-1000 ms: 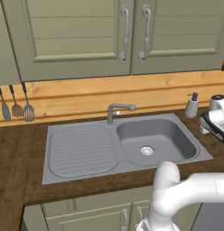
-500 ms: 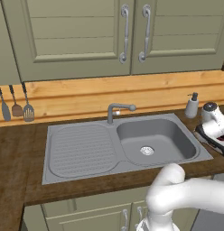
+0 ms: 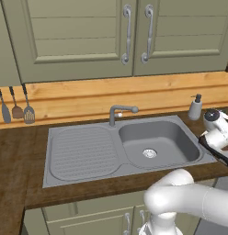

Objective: Pick the eggplant from the sink and place it in the bowl. Then pick the bowl and place it in the microwave. Then close the microwave door and press the start button.

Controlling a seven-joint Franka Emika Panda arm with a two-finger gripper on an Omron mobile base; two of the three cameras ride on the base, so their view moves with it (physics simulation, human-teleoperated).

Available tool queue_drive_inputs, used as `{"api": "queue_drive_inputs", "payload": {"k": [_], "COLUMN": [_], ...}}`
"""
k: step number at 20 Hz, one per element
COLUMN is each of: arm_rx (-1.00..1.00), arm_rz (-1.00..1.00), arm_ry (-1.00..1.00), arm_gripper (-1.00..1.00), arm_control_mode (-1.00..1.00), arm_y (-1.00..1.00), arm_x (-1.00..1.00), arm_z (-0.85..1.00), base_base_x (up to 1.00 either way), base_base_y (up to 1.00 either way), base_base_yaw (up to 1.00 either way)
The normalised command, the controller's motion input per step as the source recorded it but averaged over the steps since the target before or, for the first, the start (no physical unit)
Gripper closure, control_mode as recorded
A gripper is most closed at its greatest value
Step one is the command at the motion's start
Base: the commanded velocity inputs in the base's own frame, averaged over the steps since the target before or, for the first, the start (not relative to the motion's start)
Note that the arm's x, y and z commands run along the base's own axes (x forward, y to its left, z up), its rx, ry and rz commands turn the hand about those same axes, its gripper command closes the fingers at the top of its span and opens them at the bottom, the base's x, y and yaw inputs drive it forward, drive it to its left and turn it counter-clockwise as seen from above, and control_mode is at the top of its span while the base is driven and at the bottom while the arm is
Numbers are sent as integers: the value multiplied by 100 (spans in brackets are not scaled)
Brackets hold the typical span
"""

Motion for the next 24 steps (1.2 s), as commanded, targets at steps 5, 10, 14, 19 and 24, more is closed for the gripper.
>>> {"api": "queue_drive_inputs", "payload": {"k": [5, 10, 14, 19, 24], "arm_rx": [-20, -3, 0, -4, -5], "arm_rz": [27, 29, 29, 25, 27], "arm_ry": [0, 0, 0, 0, 2], "arm_gripper": [100, 100, 100, 100, 100], "arm_control_mode": [-100, -100, -100, -100, -100], "arm_y": [0, 0, 0, 2, 21], "arm_x": [-32, -34, -48, -46, -48], "arm_z": [45, 60, 63, 61, 50], "base_base_x": [0, 0, 0, 0, 0], "base_base_y": [0, 0, 0, 0, 0], "base_base_yaw": [0, 0, 0, 0, 0]}}
